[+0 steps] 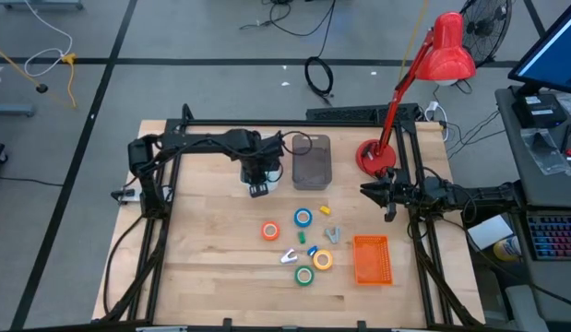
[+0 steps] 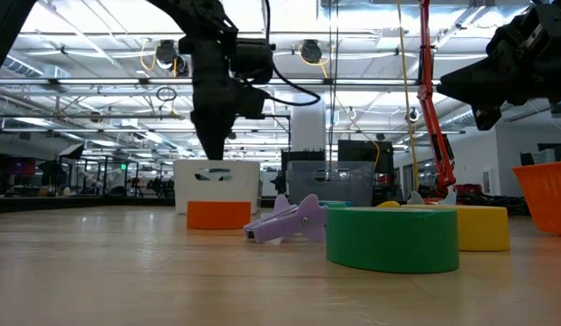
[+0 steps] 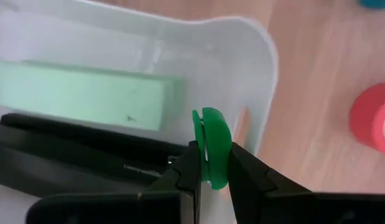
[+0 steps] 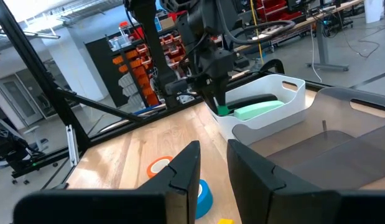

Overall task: Pick and place Stapler, Stapler remover, tape
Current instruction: Put the bottom green stapler into the white bin, then put the green stapler into the white bin

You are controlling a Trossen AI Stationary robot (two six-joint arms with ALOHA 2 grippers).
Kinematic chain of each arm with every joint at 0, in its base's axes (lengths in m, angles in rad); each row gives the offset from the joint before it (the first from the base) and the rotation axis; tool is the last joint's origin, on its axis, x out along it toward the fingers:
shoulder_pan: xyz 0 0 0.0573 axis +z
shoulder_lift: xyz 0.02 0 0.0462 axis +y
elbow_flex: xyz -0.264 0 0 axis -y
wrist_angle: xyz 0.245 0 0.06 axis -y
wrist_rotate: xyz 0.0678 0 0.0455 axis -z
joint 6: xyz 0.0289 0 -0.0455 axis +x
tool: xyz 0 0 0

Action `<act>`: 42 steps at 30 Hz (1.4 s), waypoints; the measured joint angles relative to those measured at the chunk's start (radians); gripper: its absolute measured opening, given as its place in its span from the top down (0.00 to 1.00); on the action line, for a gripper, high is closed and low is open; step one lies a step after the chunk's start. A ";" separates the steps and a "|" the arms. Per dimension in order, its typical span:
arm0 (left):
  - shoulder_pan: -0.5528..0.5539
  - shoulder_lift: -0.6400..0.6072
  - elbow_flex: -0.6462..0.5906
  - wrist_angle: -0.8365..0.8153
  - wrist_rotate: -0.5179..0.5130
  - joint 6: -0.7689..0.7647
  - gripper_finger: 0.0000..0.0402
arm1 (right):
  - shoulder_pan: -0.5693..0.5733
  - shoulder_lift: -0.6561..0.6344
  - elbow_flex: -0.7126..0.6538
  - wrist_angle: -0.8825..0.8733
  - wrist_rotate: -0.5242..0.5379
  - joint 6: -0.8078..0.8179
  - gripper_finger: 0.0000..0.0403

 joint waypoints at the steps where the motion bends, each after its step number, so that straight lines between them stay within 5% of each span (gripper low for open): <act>1: 0.000 0.000 -0.004 0.000 -0.002 0.005 0.87 | 0.000 0.000 0.000 0.000 0.000 0.001 0.82; 23: 0.014 0.104 -0.006 0.026 -0.028 0.026 0.87 | 0.000 0.000 0.000 0.000 0.000 0.037 0.82; 42: 0.014 0.104 0.007 0.005 -0.116 0.015 0.58 | 0.000 0.000 0.000 0.000 0.000 0.037 0.82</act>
